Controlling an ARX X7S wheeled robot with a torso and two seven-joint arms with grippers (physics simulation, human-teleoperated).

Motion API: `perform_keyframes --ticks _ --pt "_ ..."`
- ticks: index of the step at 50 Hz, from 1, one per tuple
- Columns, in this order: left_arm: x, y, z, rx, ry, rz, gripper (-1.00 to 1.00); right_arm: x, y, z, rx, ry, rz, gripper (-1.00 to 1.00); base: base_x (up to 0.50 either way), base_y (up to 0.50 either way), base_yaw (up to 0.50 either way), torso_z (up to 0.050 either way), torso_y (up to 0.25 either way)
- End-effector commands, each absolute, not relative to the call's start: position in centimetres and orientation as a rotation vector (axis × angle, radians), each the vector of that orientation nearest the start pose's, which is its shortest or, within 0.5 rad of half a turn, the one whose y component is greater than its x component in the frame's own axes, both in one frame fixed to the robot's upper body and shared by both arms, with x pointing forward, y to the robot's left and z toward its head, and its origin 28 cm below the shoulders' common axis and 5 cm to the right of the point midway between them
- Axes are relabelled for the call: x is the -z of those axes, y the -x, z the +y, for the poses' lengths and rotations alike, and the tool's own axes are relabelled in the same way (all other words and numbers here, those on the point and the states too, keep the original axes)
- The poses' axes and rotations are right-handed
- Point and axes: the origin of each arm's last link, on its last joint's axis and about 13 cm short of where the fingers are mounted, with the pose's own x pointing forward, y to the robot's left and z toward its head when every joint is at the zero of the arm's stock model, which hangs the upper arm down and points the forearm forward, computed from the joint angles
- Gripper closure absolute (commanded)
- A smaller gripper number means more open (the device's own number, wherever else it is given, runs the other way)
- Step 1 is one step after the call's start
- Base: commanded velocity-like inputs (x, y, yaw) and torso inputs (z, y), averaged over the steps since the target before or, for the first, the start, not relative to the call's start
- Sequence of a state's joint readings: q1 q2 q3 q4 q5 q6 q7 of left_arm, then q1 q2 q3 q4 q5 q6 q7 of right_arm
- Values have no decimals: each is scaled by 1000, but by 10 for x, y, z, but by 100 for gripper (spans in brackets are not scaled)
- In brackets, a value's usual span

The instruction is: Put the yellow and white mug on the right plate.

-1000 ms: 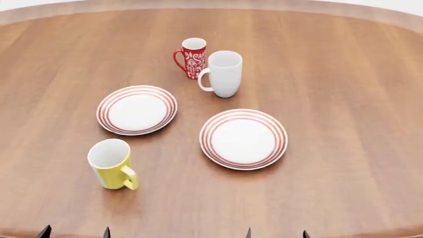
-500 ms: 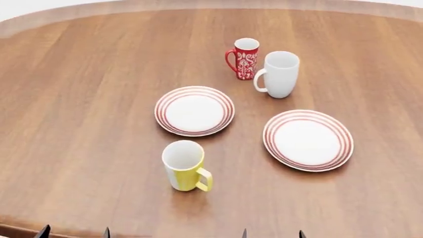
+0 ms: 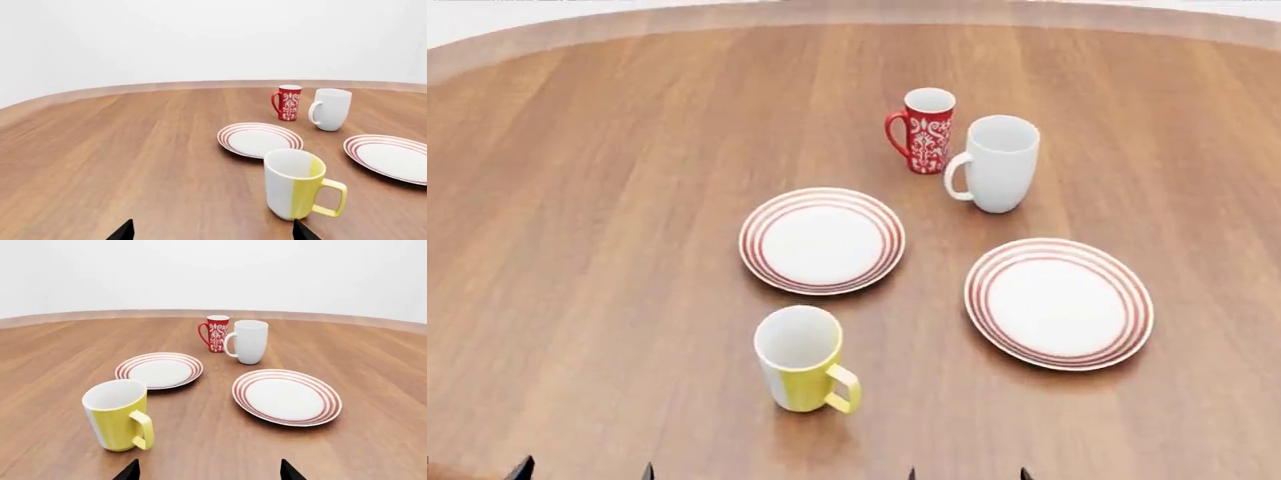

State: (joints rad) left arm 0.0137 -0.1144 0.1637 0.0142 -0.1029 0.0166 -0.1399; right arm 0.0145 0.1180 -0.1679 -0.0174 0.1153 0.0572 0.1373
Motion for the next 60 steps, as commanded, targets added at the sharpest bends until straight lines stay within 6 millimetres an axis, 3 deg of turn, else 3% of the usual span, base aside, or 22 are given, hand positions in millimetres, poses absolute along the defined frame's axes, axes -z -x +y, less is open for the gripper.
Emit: perform_keyframes --ticks 1,27,43,60 --pt "-12 -205 198 29 -12 0 -100 -14 -210 -89 -62 19 44 -100 500 0 0 0 0" --pt "-11 -204 198 35 -19 1 -100 -14 -210 -89 -31 47 18 -100 495 0 0 0 0" --pt "-12 -204 198 39 -12 -6 -100 -23 -210 -91 -35 51 10 -100 0 0 0 0 0" --pt "-14 -204 201 29 -7 -10 -100 -38 -208 -138 -329 172 128 -100 0 0 0 0 0"
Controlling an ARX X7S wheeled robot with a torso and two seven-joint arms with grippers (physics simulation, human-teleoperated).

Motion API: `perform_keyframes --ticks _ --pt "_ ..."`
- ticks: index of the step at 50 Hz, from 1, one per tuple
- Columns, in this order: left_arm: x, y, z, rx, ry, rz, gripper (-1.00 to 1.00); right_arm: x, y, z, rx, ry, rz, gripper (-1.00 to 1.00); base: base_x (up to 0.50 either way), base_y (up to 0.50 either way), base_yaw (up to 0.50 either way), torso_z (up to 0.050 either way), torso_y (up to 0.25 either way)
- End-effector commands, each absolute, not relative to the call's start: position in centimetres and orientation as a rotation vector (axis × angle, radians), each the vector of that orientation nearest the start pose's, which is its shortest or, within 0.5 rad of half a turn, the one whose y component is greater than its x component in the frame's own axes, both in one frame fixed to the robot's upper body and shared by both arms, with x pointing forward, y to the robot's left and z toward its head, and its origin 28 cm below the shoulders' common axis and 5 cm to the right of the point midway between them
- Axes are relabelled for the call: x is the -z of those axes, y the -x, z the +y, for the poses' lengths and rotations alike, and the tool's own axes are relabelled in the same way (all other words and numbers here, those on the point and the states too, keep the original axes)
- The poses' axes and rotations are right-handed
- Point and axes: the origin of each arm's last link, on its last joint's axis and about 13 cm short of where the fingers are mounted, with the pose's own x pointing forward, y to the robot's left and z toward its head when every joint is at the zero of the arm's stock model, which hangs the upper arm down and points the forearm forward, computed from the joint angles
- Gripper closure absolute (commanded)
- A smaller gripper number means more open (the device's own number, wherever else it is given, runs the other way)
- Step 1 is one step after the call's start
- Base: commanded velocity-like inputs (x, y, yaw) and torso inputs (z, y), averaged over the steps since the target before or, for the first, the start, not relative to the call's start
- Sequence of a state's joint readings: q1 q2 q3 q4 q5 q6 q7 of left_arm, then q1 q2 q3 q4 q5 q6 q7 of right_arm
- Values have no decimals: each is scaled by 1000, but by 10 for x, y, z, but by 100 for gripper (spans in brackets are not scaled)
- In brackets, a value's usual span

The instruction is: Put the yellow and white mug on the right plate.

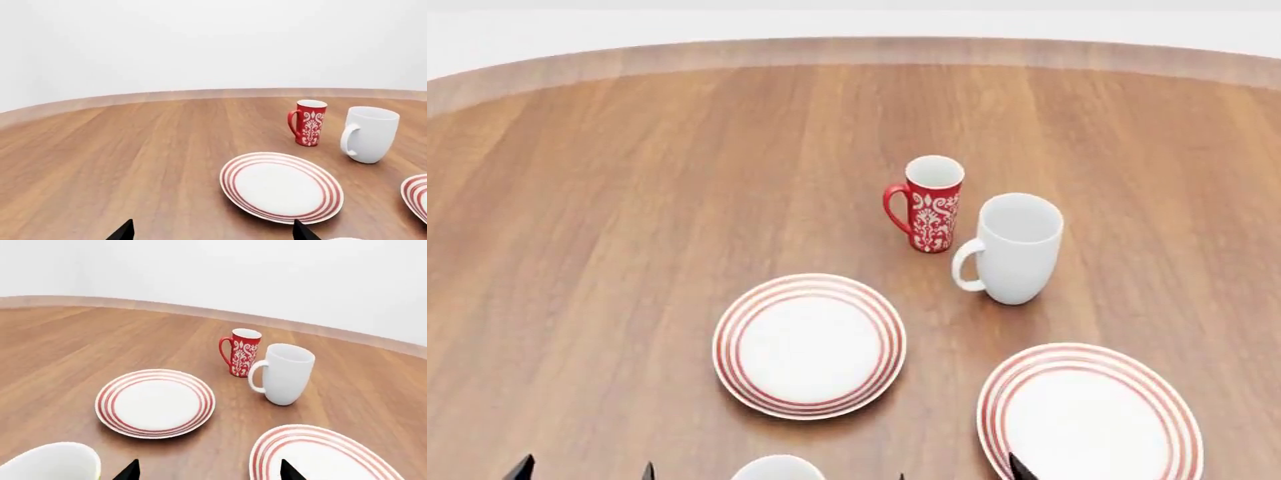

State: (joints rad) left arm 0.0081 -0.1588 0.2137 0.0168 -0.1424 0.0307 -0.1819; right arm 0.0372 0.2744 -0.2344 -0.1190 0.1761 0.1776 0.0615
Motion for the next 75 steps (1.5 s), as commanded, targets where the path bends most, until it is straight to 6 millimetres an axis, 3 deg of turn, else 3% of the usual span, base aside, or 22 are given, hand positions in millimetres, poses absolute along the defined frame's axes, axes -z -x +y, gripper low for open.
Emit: perform_keyframes --ticks 1,10,22,40,75 --pt "-14 -204 201 28 -8 -9 -100 -38 -207 -140 -341 177 127 -100 0 0 0 0 0" --pt "-14 -204 201 26 -7 -10 -100 -32 -201 -154 -525 170 112 -100 0 0 0 0 0" --pt "-14 -205 201 24 -9 -9 -100 -14 -199 -149 -685 197 153 -100 0 0 0 0 0" --pt "-13 -204 201 29 -9 -6 -100 3 -200 -140 -720 197 196 -100 0 0 0 0 0" --pt "-13 -204 201 38 -7 -4 -100 14 -234 -133 -737 173 266 -100 0 0 0 0 0"
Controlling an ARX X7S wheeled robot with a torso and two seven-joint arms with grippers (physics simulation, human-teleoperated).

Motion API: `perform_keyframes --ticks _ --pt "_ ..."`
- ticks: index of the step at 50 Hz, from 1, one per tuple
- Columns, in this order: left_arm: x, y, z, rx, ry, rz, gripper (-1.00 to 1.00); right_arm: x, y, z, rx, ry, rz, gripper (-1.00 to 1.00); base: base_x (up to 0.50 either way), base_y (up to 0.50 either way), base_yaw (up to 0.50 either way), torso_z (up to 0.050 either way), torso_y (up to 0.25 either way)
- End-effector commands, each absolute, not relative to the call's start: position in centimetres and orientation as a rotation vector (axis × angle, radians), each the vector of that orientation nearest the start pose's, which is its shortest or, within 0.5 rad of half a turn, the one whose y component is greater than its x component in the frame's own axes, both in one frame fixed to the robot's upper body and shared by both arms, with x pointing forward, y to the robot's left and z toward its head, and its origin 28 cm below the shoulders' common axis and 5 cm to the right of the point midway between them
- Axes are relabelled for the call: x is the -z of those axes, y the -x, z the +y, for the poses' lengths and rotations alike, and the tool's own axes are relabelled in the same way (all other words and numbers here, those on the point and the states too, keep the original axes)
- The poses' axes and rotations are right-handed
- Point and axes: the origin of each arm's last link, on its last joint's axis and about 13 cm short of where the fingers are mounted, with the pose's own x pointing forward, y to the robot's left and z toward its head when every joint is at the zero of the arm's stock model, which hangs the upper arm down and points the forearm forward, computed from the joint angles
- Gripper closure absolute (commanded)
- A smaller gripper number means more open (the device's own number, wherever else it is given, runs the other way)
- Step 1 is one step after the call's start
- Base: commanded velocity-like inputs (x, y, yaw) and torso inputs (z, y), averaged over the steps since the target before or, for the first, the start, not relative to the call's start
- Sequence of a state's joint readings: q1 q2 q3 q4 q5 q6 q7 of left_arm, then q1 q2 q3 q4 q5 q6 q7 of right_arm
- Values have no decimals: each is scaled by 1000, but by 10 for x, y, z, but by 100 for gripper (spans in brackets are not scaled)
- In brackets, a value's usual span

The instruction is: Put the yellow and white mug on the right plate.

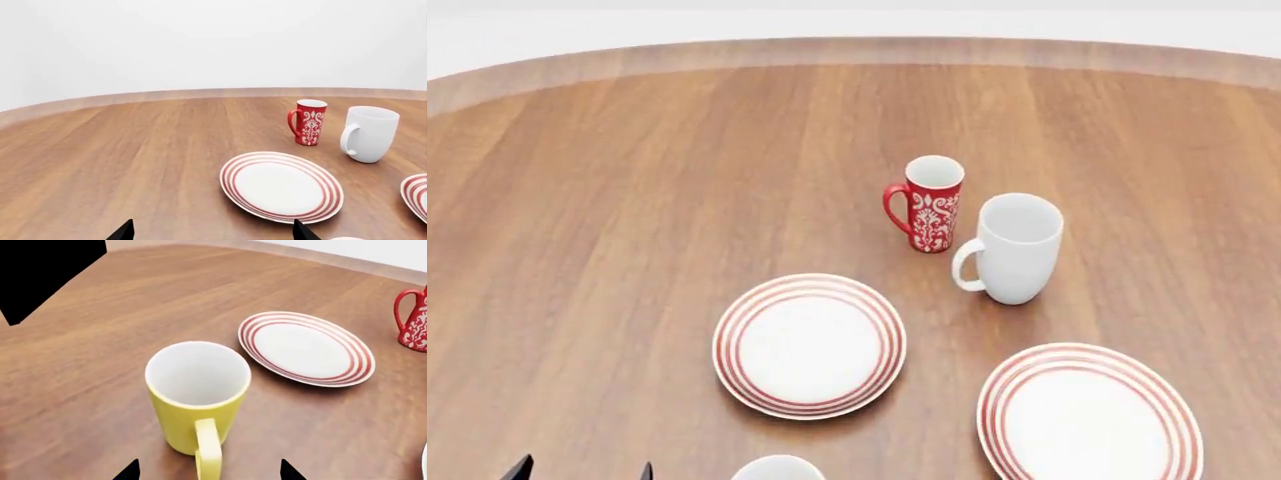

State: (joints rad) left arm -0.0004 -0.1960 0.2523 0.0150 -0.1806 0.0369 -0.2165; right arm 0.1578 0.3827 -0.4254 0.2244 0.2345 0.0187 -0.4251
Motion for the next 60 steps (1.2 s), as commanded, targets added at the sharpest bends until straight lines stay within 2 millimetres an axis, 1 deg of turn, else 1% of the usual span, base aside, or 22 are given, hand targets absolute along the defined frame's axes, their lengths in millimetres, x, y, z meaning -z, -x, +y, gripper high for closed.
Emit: perform_keyframes --ticks 1,5,17,35,54,55,60 --pt "-13 -204 201 38 -8 -4 -100 15 -234 -133 -735 172 269 -100 0 0 0 0 0" --pt "-13 -204 201 36 -9 -5 -100 20 -238 -132 -730 184 286 -100 0 0 0 0 0" --pt "-13 -205 201 38 -7 -4 -100 27 -248 -129 -727 190 303 -100 0 0 0 0 0" --pt "-12 -204 201 39 -7 -3 -100 37 -251 -119 -771 231 336 -100 0 0 0 0 0" --pt "-12 -205 201 41 -8 -3 -100 42 -267 -113 -754 237 329 -100 0 0 0 0 0" --pt "-12 -205 201 40 -7 -3 -100 42 -267 -113 -754 238 329 100 0 0 0 0 0" --pt "-12 -204 201 42 -8 -3 -100 42 -265 -112 -763 235 321 100 0 0 0 0 0"
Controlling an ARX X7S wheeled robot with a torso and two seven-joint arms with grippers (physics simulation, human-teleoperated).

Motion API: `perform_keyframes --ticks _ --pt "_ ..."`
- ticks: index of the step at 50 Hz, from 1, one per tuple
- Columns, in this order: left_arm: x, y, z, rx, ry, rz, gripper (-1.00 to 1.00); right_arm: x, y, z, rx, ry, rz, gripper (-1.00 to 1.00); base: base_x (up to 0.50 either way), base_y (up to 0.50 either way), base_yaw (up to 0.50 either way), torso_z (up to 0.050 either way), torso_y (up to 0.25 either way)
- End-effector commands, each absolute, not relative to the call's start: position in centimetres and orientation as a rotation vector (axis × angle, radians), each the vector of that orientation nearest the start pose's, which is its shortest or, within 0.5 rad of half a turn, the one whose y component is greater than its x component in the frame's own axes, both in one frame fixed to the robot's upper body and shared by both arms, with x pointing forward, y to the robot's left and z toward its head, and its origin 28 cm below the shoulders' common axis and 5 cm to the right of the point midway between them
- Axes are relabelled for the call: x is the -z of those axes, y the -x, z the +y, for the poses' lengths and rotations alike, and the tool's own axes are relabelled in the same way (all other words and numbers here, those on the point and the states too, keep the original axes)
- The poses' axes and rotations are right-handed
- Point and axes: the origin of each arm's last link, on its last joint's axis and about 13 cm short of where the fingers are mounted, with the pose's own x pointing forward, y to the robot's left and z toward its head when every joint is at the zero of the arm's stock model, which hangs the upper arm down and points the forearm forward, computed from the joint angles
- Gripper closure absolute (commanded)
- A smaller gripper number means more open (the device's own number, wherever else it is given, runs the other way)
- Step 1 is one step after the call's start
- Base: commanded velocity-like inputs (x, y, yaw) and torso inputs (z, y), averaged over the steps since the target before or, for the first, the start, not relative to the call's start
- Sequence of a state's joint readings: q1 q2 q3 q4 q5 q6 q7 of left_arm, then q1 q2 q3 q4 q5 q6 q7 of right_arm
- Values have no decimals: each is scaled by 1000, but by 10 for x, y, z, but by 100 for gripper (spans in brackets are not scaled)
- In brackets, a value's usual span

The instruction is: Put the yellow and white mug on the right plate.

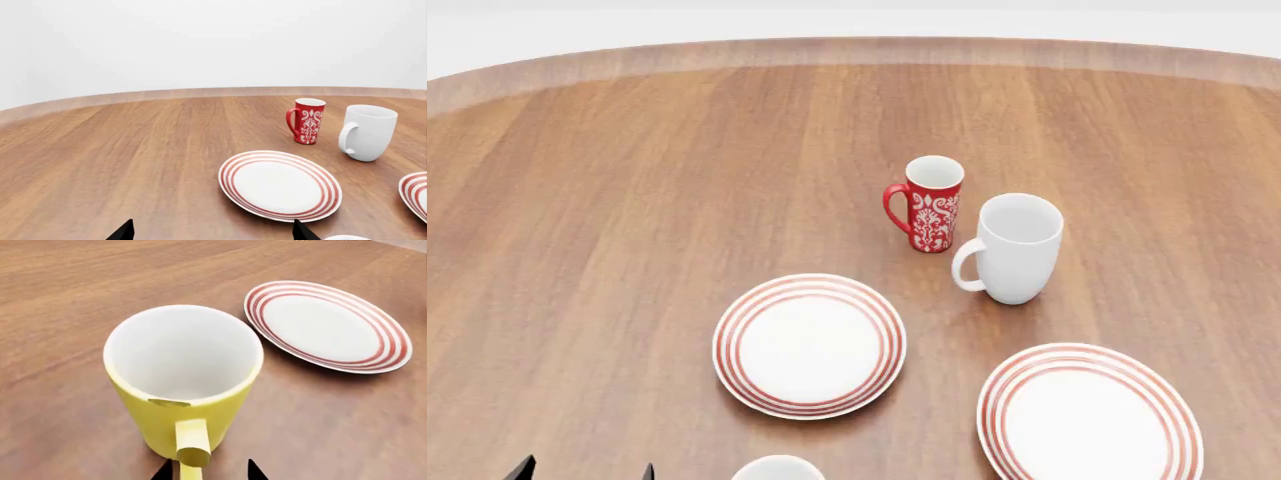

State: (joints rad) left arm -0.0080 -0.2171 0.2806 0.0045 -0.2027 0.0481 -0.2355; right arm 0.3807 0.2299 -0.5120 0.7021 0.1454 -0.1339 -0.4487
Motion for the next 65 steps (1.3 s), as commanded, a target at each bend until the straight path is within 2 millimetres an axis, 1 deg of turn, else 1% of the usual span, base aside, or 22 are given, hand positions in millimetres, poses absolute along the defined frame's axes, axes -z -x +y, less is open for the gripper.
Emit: perform_keyframes --ticks 1,6,17,32,37,38,40,41,44,45,48,53,57,58,60,61,62,63,65 --pt "-12 -204 201 41 -9 -3 -100 43 -264 -112 -769 236 323 100 0 0 0 0 0" --pt "-12 -204 201 42 -8 -3 -100 44 -261 -114 -771 239 321 100 0 0 0 0 0" --pt "-11 -205 201 42 -10 -1 -100 38 -257 -123 -701 211 297 100 0 0 0 0 0" --pt "-11 -204 201 45 -9 -3 -100 14 -253 -141 -581 168 216 100 0 0 0 0 0" --pt "-11 -204 200 48 -10 -1 -100 7 -254 -150 -496 130 193 100 0 0 0 0 3" --pt "-11 -204 200 48 -10 -1 -100 5 -256 -153 -446 116 191 100 0 0 0 0 0" --pt "-11 -204 200 47 -10 0 -100 3 -258 -155 -428 98 188 100 0 0 0 0 0" --pt "-11 -204 200 49 -10 -1 -100 1 -260 -158 -385 78 186 100 0 0 0 0 0" --pt "-11 -204 200 49 -11 0 -100 -1 -261 -161 -343 57 180 100 0 0 0 0 0" --pt "-10 -204 200 50 -11 1 -100 -4 -262 -164 -315 0 167 100 0 0 0 0 0" --pt "-10 -204 200 50 -12 2 -100 -4 -262 -166 -281 -3 158 100 0 0 0 0 0" --pt "-10 -204 200 49 -12 1 -100 -10 -263 -172 -165 -50 142 100 0 0 0 0 0" --pt "-10 -204 200 47 -13 0 -100 -14 -263 -176 -99 -67 168 100 0 0 0 0 0" --pt "-10 -204 200 47 -12 0 -100 -16 -264 -178 -56 -104 189 100 0 0 0 0 0" --pt "-10 -204 200 46 -13 -1 -100 -17 -264 -180 -30 -104 184 100 0 0 0 0 0" --pt "-10 -204 200 48 -12 -1 -100 -18 -265 -182 25 -100 189 100 0 0 0 0 0" --pt "-10 -204 200 49 -12 -1 -100 -17 -266 -183 43 -87 187 100 0 0 0 0 0" --pt "-10 -204 200 50 -14 -1 -100 -17 -266 -185 69 -112 190 100 0 0 0 0 0" --pt "-10 -204 200 50 -14 -1 -100 -15 -267 -187 106 -89 194 100 0 0 0 0 0"
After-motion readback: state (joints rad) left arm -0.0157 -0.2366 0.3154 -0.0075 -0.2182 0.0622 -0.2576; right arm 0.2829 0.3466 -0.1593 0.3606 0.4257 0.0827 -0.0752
